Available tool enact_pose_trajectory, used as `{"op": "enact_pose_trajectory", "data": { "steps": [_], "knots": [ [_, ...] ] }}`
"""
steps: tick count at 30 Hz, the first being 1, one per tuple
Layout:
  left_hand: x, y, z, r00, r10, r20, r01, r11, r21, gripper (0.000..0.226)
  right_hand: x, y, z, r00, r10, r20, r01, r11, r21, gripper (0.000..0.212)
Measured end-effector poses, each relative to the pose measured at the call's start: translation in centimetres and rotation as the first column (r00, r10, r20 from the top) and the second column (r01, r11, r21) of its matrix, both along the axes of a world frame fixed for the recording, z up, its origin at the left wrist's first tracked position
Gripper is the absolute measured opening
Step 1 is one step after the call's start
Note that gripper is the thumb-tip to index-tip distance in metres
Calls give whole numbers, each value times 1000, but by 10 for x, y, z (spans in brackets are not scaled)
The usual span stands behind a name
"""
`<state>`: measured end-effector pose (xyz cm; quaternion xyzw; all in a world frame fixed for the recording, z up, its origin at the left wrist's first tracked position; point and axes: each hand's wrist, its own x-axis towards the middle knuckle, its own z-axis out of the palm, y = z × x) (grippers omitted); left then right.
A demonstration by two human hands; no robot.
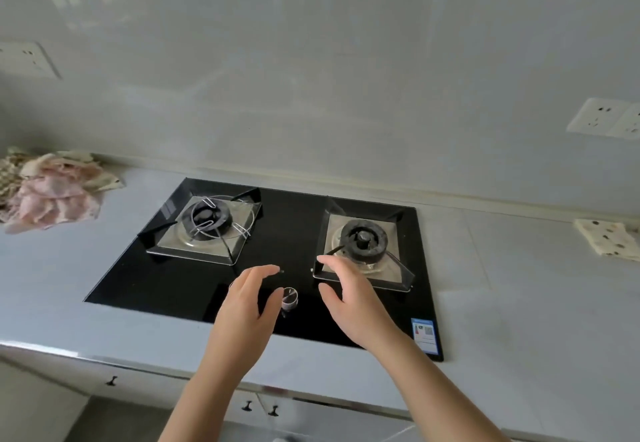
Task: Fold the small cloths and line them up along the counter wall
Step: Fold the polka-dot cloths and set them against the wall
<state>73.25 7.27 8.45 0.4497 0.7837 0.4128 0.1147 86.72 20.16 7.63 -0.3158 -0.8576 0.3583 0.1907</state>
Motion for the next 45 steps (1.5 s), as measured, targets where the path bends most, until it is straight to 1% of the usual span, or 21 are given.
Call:
{"op": "enact_pose_trajectory", "data": {
  "steps": [4,9,12,17,20,22,25,27,30,33,37,41,43,45],
  "knots": [
    [-53,-1,-11,999,37,-14,-38,998,-52,31,-54,1,-13,1000,30,-1,-30,999,-42,42],
    [-131,6,-14,997,66,-45,-70,993,-94,30,-143,11,-23,998,67,-20,-68,994,-82,43],
    [-175,4,-12,992,120,-41,-123,987,-98,29,-199,13,-22,992,130,-9,-130,984,-119,42],
    [-239,-14,-22,972,236,4,-234,967,-95,28,-276,10,-23,965,260,33,-253,956,-146,41],
    [-279,-20,-27,953,301,30,-297,951,-91,26,-315,5,-25,953,301,36,-289,938,-190,41],
    [-307,-23,-30,948,315,37,-310,945,-105,26,-343,0,-27,949,313,45,-298,933,-204,40],
    [-356,-26,-34,957,290,31,-285,952,-112,25,-390,-8,-29,950,307,57,-289,934,-210,39],
    [-396,-29,-37,963,271,13,-268,958,-99,25,-427,-13,-31,953,294,67,-278,942,-187,40],
    [-466,-36,-44,972,234,6,-232,967,-106,25,-490,-19,-34,961,267,77,-252,955,-156,41],
    [-541,-41,-51,976,216,-1,-214,966,-142,23,-555,-24,-40,967,229,116,-207,962,-177,41],
    [-644,-30,-56,967,247,-66,-255,951,-177,22,-640,-30,-54,947,247,204,-202,955,-219,41],
    [-729,-1,-61,935,301,-188,-334,926,-175,22,-705,-21,-68,919,235,317,-170,961,-220,42],
    [-757,14,-66,920,335,-201,-371,911,-179,29,-728,-13,-75,902,227,368,-151,963,-223,42],
    [-777,26,-73,909,379,-173,-410,889,-205,34,-749,-4,-82,892,206,403,-120,966,-230,42]
  ]
}}
